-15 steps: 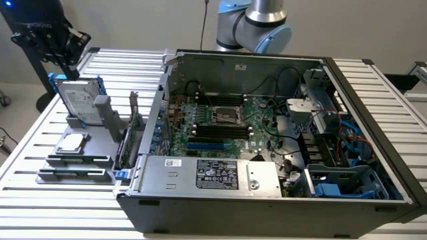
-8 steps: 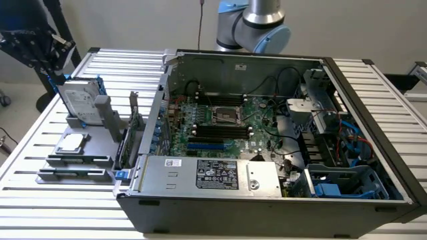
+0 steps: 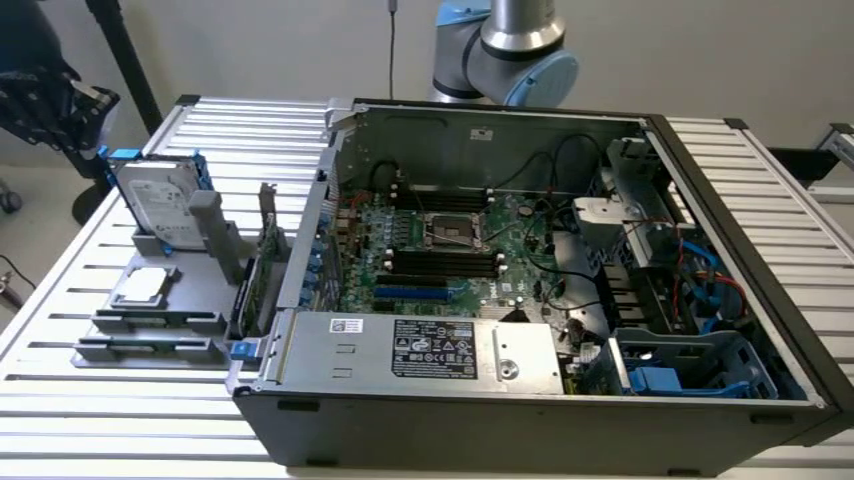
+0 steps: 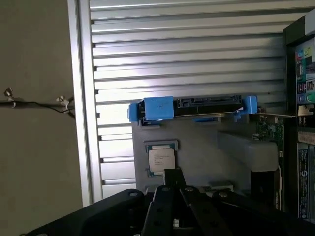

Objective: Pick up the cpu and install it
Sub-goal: 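Reach for the cpu, then pick up the cpu and move it towards the insertion slot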

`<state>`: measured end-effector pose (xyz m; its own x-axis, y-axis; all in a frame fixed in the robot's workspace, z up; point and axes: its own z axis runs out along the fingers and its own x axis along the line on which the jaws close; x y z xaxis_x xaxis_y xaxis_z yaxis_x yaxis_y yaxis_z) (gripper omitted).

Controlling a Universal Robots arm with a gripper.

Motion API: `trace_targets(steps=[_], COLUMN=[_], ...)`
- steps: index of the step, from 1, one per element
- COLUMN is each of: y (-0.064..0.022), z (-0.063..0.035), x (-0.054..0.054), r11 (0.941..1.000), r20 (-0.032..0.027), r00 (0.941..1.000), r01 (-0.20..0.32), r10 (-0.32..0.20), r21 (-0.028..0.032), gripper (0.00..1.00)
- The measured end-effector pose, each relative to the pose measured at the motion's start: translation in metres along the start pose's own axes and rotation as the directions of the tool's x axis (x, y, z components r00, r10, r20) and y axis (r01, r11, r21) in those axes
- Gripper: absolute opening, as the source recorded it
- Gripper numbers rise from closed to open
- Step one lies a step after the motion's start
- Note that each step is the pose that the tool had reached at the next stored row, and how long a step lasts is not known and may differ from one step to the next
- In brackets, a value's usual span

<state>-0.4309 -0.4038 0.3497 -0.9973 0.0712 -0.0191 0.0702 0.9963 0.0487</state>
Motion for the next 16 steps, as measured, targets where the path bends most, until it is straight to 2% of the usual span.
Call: trace_targets(steps=[16], y=[0.0000], z=[-0.0001], x=[0.0001], r11=[1.0000], r20=[-0.0001], r00=[1.0000], r01=[0.000], r10=[0.000], r21=[0.0000], gripper=[0.12])
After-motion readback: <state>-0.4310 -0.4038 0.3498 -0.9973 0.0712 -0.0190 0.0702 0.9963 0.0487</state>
